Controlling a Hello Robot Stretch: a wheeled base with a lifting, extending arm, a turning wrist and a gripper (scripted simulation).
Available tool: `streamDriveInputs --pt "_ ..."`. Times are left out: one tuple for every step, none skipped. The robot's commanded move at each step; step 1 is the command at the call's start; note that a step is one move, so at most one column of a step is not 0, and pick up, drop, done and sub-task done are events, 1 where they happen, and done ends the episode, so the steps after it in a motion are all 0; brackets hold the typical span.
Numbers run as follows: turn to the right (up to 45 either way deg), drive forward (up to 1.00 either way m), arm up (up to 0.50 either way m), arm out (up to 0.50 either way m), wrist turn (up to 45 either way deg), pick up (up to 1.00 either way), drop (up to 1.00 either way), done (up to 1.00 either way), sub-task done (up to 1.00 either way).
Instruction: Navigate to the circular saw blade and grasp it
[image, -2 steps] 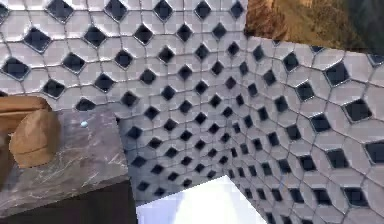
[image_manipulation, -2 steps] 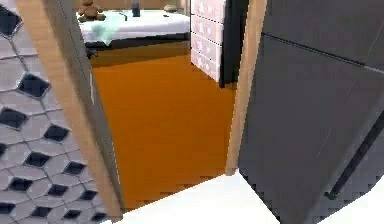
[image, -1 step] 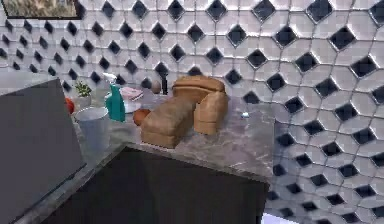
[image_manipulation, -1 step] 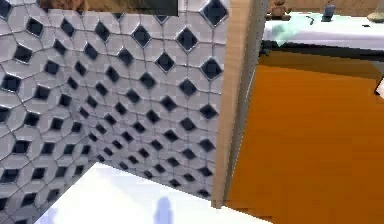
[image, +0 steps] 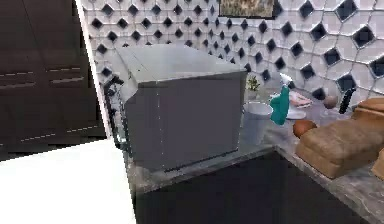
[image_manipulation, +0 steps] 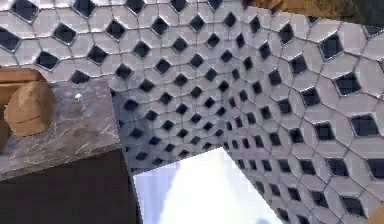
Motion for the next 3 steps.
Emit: streamDriveInputs --pt "-45.0 0.0 0.0 0.0 0.0 0.0 0.0 0.0 0.0" --pt "-21.0 0.0 0.0 0.0 0.0 0.0 0.0 0.0 0.0" --pt "21.0 0.0 0.0 0.0 0.0 0.0 0.0 0.0 0.0"
